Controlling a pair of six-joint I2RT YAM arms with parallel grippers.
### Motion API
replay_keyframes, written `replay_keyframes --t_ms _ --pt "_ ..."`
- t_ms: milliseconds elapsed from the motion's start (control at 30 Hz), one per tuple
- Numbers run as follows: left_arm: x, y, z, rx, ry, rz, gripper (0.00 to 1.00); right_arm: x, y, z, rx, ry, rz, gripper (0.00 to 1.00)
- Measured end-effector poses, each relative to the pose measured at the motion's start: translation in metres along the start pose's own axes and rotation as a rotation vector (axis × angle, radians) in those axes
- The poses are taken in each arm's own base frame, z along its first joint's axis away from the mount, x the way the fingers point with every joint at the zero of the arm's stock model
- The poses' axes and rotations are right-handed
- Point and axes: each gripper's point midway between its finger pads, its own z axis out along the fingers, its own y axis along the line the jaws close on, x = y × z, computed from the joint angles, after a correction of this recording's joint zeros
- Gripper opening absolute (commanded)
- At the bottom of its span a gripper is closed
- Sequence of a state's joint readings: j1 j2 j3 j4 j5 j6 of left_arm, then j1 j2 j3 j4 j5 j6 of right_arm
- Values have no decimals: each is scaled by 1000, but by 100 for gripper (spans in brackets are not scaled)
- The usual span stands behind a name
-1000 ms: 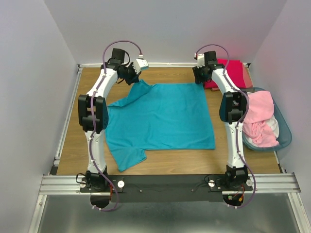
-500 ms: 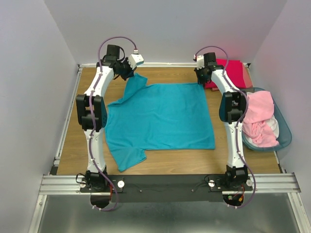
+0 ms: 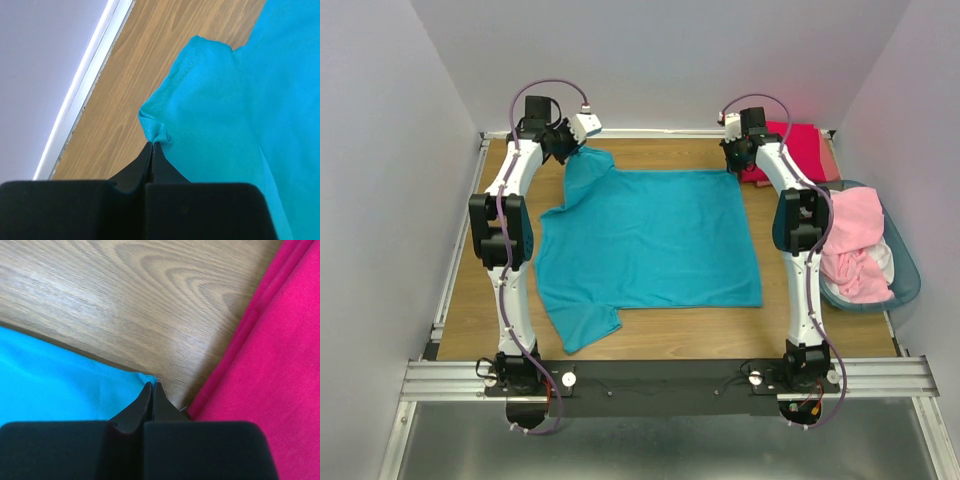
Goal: Fold and stack the t-shirts
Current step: Grap the side of the flattened tshirt furthest away from the robot with both arms
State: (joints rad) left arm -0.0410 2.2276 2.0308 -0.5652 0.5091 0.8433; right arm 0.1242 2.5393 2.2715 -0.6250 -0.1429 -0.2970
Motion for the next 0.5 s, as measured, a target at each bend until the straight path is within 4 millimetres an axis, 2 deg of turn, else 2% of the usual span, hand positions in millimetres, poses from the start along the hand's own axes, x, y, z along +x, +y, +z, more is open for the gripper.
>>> replay_keyframes --t_ms 367,500 --pt "-1 11 8 -53 -40 198 0 -4 6 -9 -28 -14 -1 1" --pt "-14 20 7 -82 -64 264 0 -1 8 -10 -38 -8 1 0"
